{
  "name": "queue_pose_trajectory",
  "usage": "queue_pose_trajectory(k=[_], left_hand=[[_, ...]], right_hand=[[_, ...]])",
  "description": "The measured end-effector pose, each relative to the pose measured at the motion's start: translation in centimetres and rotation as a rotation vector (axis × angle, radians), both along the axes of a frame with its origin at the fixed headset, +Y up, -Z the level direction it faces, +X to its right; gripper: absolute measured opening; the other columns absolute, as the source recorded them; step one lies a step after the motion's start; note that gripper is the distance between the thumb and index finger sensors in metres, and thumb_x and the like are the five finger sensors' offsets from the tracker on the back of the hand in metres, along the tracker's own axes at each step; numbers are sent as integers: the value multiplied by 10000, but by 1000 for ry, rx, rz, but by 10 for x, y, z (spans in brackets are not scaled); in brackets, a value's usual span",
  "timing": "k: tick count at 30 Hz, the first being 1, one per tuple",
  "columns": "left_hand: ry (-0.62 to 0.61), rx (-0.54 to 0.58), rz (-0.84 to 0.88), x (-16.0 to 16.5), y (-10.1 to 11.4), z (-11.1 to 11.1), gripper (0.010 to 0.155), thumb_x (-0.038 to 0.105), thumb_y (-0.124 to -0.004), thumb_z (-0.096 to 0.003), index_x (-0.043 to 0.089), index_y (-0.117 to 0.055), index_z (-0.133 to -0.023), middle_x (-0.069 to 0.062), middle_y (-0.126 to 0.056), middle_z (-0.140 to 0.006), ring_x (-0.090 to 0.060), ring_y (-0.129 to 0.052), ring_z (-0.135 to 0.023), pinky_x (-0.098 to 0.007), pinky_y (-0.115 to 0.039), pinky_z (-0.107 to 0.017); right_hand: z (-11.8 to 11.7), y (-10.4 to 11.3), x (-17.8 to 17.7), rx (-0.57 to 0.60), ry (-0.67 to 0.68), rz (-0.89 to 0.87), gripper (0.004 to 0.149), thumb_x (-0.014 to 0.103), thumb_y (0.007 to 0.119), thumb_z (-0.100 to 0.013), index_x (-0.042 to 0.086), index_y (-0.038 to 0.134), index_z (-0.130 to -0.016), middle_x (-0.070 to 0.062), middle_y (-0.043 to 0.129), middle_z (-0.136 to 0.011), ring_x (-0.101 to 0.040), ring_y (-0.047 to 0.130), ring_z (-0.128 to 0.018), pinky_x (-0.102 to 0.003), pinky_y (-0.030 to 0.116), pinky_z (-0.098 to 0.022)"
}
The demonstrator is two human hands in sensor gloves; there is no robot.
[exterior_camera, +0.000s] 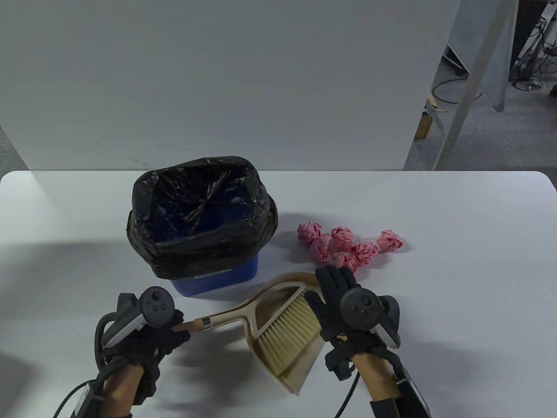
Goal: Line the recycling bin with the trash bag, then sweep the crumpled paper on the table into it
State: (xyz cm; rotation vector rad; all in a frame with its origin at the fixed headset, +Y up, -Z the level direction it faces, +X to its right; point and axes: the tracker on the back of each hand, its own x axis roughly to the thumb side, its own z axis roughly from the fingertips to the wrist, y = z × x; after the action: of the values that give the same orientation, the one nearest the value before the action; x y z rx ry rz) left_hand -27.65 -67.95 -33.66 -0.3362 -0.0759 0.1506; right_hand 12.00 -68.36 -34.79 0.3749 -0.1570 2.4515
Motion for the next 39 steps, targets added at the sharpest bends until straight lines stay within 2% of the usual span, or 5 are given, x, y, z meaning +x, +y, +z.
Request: queue_pose_trajectory(k=[9,20,26,34,39], left_hand=[[-98,64,236,-15,13,2,604,583,-832,-484,250,-790,-987,-17,-918,-867,-249,-957,-702,-565,-726,-661],[-130,138,423,-1,29,13,633,517,-832,-526,206,-675,-1054,-38,-850,-943,-258,-966,-719,-569,-800,-601],[-249,50,592,44,35,9,662,338,-787,-590,142,-474,-1139,-166,-608,-1090,-308,-904,-813,-363,-918,-464],[-241,120,643,129,49,-7,710,248,-755,-590,103,-352,-1157,-213,-460,-1139,-386,-775,-915,-416,-874,-580],[-214,102,874,163,38,-25,742,200,-718,-579,72,-266,-1153,-261,-331,-1147,-451,-656,-967,-466,-808,-658]], right_hand=[[3,3,2,15,-9,-40,697,495,541,-615,18,449,-1115,-326,425,-1171,-631,350,-996,-789,364,-633],[18,25,16,179,-67,-162,704,491,541,-614,11,422,-1115,-355,338,-1168,-639,329,-988,-790,360,-628],[25,36,19,257,-58,-211,699,487,541,-615,10,425,-1112,-353,346,-1166,-637,342,-985,-789,365,-626],[32,38,15,333,-75,-211,655,475,536,-618,28,486,-1094,-334,465,-1086,-582,500,-920,-756,414,-619],[28,29,12,242,-72,-250,625,479,538,-618,46,546,-1069,-281,598,-1009,-501,648,-846,-697,542,-614]])
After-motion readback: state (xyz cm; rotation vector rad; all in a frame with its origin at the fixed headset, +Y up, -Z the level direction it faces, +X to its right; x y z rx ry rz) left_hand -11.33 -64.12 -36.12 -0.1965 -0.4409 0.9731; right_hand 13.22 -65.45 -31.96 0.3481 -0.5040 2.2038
